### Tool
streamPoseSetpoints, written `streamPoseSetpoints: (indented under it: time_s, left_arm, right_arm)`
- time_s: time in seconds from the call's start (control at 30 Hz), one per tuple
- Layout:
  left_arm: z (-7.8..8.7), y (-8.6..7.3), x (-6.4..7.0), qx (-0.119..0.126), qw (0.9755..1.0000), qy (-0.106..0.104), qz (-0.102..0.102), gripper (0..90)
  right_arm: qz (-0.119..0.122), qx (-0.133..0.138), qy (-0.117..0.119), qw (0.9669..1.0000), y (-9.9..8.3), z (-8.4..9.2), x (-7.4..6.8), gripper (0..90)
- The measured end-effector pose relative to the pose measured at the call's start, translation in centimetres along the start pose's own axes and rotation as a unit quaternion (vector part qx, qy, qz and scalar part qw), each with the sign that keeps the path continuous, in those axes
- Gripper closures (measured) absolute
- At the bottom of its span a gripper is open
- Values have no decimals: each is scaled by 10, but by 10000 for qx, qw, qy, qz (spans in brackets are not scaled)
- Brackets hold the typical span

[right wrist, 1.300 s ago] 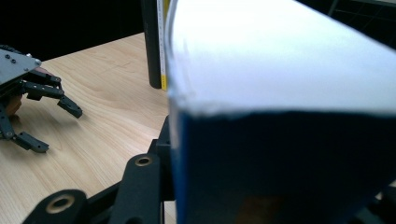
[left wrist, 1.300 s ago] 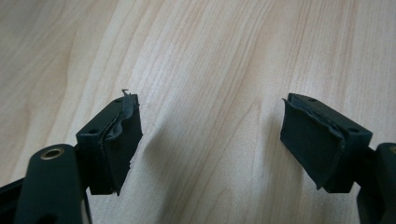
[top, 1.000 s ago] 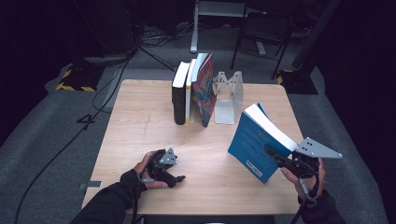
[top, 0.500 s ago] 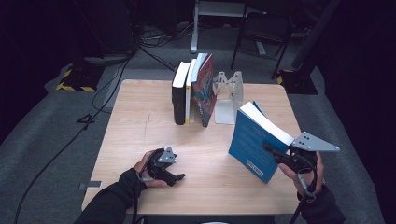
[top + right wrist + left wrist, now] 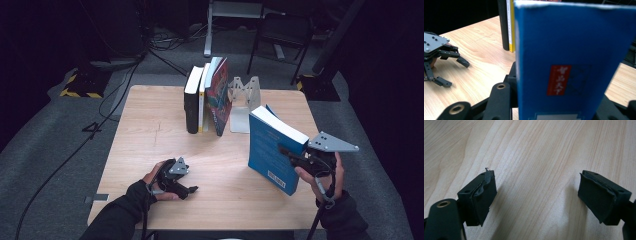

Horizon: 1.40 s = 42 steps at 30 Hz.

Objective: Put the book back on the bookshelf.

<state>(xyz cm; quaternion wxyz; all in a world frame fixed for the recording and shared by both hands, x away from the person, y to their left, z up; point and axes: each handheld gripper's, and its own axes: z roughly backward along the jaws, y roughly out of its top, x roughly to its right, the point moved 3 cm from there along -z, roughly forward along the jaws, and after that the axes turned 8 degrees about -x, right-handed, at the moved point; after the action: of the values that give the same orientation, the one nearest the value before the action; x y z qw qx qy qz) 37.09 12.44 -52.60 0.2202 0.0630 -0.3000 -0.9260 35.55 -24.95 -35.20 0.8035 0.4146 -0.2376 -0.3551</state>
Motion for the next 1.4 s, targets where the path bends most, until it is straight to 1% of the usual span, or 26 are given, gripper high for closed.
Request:
streamPoseSetpoints:
  time_s: [0.27, 0.5, 0.67, 0.97, 1.13, 1.3, 1.4]
  left_arm:
    - [0, 0, 0, 0, 10000, 0, 0, 154]
    - [0, 0, 0, -6, 10000, 4, -1, 152]
    - [0, 0, 0, -5, 10000, 3, 1, 151]
    - [0, 0, 0, -1, 10000, 6, 21, 151]
    - [0, 0, 0, -1, 10000, 6, 22, 151]
    - [0, 0, 0, 4, 10000, 2, 15, 151]
    - [0, 0, 0, 5, 10000, 3, 17, 151]
  right_arm:
    - [43, -40, -41, 10000, 13, 1, 3, 611]
    - [52, 46, -95, 9999, 31, -3, 7, 610]
    - [6, 62, -122, 9999, 39, -11, 11, 609]
    - [-111, 37, -225, 9997, 45, -27, 22, 609]
    - [-106, -5, -235, 9997, 50, -36, 25, 609]
    - [-66, -22, -243, 9997, 61, -42, 26, 609]
    - [-74, 21, -267, 9996, 70, -47, 27, 609]
